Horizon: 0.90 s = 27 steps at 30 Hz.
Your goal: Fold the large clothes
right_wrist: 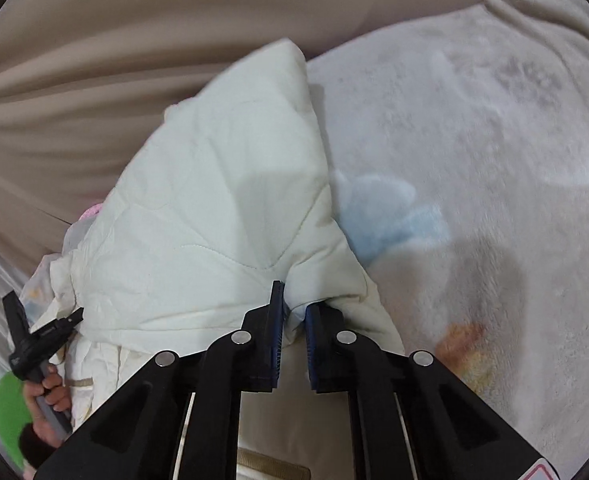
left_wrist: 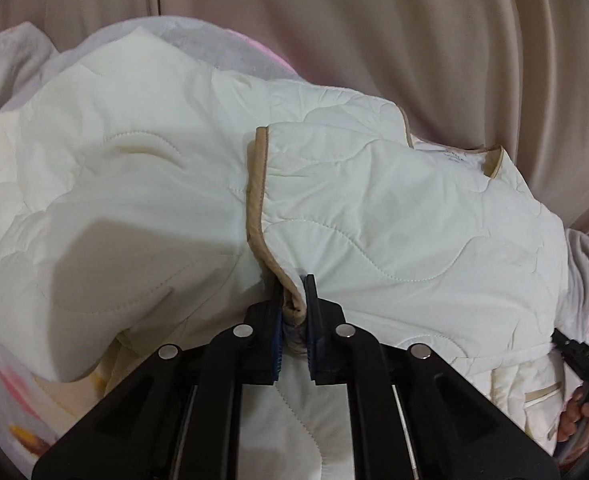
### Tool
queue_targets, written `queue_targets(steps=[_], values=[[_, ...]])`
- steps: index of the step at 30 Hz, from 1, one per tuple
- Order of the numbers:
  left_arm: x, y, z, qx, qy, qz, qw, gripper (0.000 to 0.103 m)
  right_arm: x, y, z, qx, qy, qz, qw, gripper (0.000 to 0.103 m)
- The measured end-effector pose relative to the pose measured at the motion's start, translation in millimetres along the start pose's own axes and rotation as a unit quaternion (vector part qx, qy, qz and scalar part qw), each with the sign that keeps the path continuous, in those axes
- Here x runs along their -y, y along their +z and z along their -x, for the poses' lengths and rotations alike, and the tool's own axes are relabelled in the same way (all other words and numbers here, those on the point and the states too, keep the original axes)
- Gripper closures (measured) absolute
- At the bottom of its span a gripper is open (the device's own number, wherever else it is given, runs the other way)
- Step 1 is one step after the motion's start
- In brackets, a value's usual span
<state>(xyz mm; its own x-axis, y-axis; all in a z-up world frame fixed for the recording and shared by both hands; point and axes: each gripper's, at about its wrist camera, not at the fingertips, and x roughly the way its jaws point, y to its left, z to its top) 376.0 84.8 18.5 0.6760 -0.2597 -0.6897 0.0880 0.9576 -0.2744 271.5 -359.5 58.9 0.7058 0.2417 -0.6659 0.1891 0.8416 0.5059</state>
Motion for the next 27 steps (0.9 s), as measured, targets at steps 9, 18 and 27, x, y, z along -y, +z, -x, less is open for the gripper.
queue_targets(steps=[9,18,27], values=[[8,1,-9,0.016,0.008,-0.009,0.9998,0.092,-58,17,74,0.107,-0.116,0.090,0.983,0.089],[2,-4,-1,0.022,0.007,-0.017,0.9996,0.092,-112,54,-14,0.078,-0.072,0.169,0.980,0.085],[-16,-3,5,0.032,-0.040,0.024,0.9984,0.084,-43,60,-39,0.082,-0.105,0.077,0.988,0.103]])
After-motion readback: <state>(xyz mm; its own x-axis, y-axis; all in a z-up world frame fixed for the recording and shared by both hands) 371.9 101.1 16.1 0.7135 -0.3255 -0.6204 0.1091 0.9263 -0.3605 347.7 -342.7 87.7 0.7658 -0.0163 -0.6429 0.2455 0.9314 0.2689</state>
